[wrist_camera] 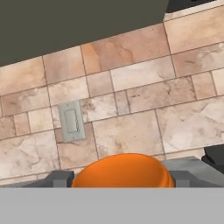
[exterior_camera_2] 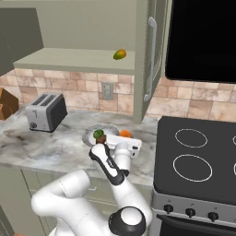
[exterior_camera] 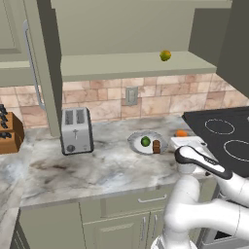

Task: Pick the avocado and bread from the counter and place them on the plate. Then pick the jam from the cabinet and place it next to the plate. Lastly close the cabinet door.

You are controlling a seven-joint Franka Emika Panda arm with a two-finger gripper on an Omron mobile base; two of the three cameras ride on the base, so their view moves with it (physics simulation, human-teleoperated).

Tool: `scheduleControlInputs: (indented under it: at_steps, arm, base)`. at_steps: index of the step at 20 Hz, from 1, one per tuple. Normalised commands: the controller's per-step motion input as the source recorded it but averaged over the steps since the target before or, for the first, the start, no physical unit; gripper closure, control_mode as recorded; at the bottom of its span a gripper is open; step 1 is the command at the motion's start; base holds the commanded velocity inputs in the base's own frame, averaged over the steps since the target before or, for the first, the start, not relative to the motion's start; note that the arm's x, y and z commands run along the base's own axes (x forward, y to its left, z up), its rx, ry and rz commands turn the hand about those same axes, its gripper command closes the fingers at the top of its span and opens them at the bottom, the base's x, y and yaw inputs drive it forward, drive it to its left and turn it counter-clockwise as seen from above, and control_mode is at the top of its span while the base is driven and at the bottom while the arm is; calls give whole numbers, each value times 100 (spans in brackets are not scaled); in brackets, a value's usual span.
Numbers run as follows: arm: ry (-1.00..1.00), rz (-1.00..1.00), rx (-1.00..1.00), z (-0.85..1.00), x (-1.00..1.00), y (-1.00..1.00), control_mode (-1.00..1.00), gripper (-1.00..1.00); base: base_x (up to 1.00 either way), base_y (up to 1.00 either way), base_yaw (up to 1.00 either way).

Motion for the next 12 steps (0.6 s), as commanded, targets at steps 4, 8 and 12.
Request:
scheduleControlInputs:
  at_steps: [4,8,12]
  arm:
    - [0,0,0,-21,26,-15,-100,100]
    - [0,0,0,-7,5,-2,-100,100]
    - [0,-2,0,-1,34,9,-100,-100]
  base:
    - [0,0,0]
    - [0,0,0]
    - [0,0,0]
